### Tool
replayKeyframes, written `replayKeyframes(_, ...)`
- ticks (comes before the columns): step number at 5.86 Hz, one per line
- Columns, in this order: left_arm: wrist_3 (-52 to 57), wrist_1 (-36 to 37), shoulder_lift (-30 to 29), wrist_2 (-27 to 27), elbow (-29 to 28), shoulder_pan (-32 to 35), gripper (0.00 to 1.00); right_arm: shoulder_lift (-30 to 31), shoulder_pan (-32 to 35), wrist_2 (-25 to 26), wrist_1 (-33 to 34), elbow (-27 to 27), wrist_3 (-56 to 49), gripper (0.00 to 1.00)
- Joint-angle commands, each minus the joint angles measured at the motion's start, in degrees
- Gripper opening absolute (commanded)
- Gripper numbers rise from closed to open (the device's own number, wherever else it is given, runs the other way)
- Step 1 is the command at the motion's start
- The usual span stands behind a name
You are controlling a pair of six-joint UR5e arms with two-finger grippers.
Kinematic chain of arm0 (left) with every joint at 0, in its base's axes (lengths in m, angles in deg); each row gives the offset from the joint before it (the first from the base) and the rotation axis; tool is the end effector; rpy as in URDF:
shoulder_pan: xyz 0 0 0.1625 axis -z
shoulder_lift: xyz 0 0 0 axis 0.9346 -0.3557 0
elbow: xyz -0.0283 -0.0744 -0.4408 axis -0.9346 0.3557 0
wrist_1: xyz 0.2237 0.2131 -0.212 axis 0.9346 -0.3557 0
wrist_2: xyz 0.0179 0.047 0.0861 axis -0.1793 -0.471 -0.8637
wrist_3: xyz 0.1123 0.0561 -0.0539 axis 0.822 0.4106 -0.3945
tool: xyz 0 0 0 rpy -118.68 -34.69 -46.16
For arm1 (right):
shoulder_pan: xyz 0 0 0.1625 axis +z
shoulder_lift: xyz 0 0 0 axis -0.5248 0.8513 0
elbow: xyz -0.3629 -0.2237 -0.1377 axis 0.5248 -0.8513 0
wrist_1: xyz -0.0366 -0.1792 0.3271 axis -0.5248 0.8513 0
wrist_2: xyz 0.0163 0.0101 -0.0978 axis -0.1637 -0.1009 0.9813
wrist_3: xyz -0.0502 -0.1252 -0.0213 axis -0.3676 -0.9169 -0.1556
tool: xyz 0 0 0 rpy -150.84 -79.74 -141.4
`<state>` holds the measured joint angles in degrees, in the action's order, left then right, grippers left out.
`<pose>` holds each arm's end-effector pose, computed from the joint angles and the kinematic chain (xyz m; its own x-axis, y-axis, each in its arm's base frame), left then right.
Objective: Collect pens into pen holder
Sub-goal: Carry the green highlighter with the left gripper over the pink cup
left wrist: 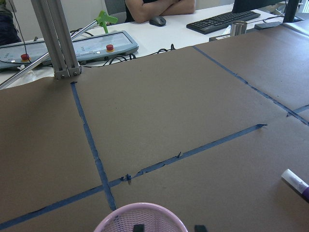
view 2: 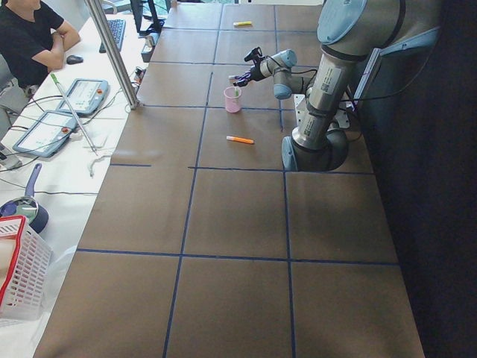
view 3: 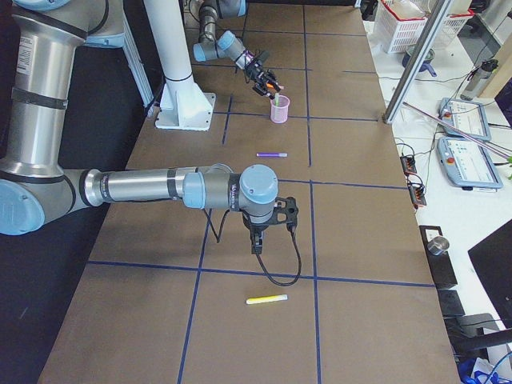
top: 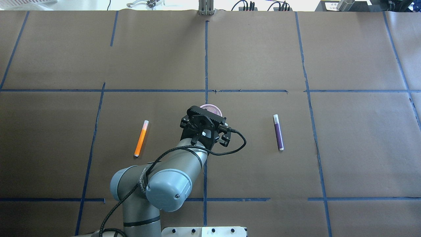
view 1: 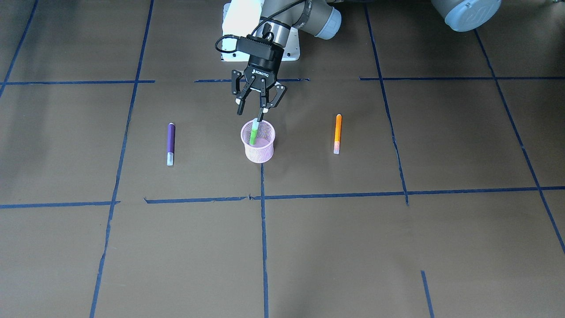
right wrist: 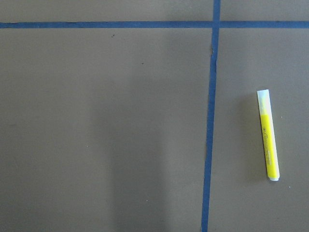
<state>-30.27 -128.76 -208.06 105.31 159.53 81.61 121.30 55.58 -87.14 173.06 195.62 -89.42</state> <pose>0.5946 -0.3504 0.1956 0.6558 0.4017 -0.6392 0.4018 0.5310 0.7460 0.0101 -0.3490 0.6476 0.6241 -0.0787 0.7774 0.0586 0.9968 0.0539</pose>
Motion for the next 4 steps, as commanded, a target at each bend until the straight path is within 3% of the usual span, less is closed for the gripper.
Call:
replayKeyframes(1,-2.1,-0.5,0.2,0.0,3.7,2.1,0.87,0.0,-1.0,0.3,-8.8,-9.1,-0.2,1.0)
replayKeyframes(2,-11.1,0.0,2.0,0.9,4.0,5.5,0.92,-2.5,-1.1,0.6,-24.9,-21.8,1.2,0.99)
replayKeyframes(3,-24.1,0.0,5.1,15.1,4.4,11.2,0.99,-6.2,-4.2,1.9,-26.4,-27.0,5.8,0.98)
replayKeyframes(4,-29.7,0.1,7.9,23.1,5.7,14.1,0.99,-9.7,-6.2,3.9,-24.1,-29.5,6.7,0.9)
